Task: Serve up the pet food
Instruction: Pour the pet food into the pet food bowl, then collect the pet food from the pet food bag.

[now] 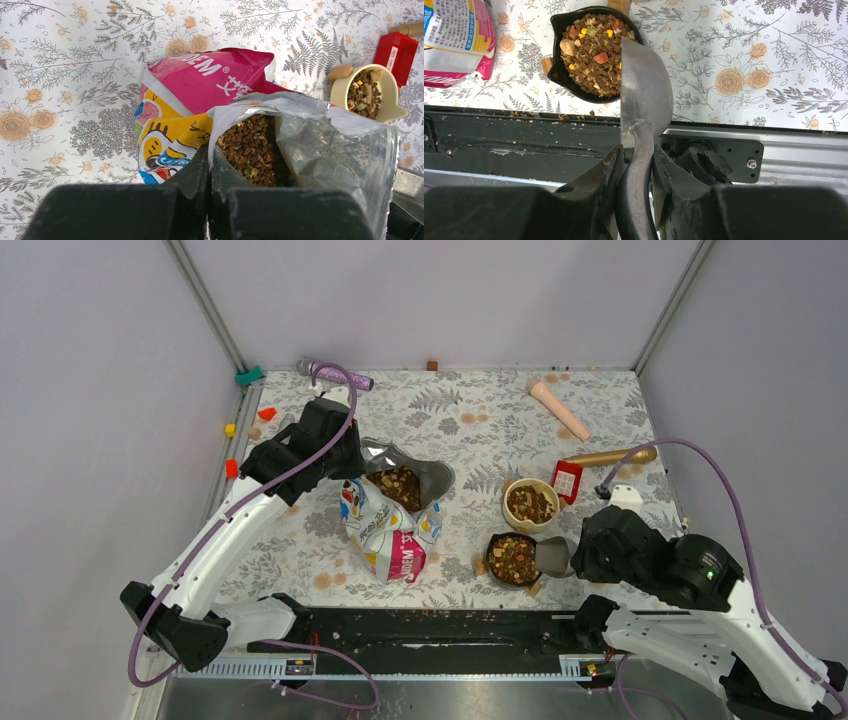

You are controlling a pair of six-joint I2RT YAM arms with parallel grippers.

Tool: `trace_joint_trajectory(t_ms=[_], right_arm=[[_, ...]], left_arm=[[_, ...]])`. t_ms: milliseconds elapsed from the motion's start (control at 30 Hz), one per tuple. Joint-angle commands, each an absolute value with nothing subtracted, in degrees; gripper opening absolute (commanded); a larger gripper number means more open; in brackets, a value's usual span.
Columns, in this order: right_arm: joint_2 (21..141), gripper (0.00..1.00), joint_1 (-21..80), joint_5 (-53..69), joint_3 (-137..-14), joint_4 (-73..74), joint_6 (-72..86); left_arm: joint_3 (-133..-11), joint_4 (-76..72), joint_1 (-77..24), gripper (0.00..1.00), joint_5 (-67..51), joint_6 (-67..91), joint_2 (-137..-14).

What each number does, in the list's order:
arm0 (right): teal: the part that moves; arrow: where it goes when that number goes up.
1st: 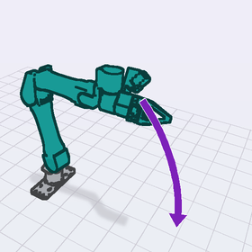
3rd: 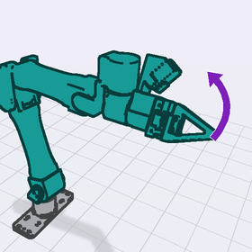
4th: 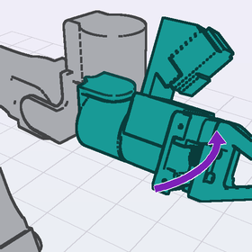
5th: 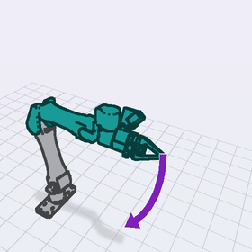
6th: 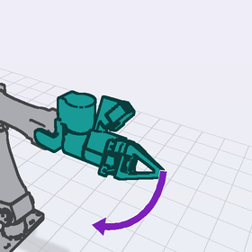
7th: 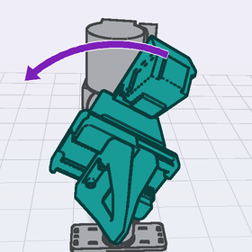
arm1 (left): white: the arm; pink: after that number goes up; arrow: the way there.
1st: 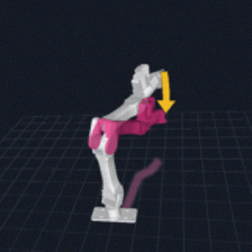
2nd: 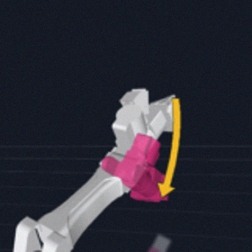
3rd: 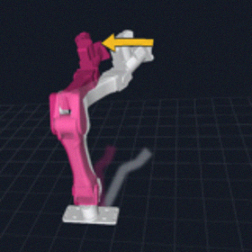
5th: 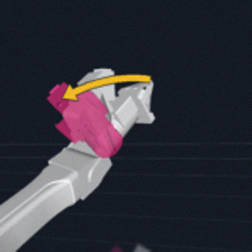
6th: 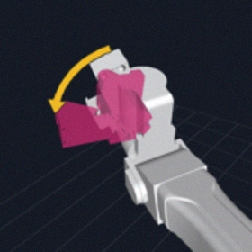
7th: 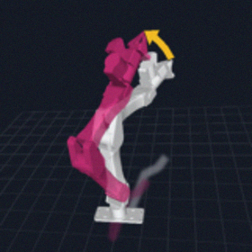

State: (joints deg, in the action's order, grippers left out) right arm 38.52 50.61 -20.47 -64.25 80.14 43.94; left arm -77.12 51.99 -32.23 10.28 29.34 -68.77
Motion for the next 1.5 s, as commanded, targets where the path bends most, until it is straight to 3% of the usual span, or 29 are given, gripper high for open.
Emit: trace_joint_trajectory(t_ms=[0, 467, 633, 800, 867, 1200, 1467], right_arm=[[37.4, 0.00, 50.7, -22.9, -67.7, 81.5, 43.3], [36.8, 0.00, 50.7, -20.7, -67.9, 76.5, 43.0], [39.6, 0.00, 50.7, -22.9, -73.3, 81.5, 43.2], [43.5, 0.00, 50.7, -15.9, -69.6, 80.5, 40.8], [43.6, 0.00, 50.7, -19.7, -73.3, 83.1, 41.5], [33.8, 0.00, 50.7, -18.3, -72.0, 57.1, 43.3], [44.7, 0.00, 50.7, -7.9, -81.2, 44.7, 39.9]], left_arm=[[-78.0, 52.1, -31.9, 0.00, 10.7, 28.3, -69.5], [-78.2, 52.1, -32.0, 0.00, 10.7, 28.1, -68.8], [-78.2, 52.1, -32.0, 0.00, 10.4, 28.0, -68.7], [-78.2, 52.1, -32.0, 0.00, 11.7, 27.9, -68.5], [-78.1, 52.1, -32.0, 0.00, 12.1, 27.9, -68.5], [-78.1, 52.1, -32.0, 0.00, 11.2, 28.0, -68.1], [-78.2, 52.1, -32.0, 0.00, 11.1, 28.0, -68.2]])
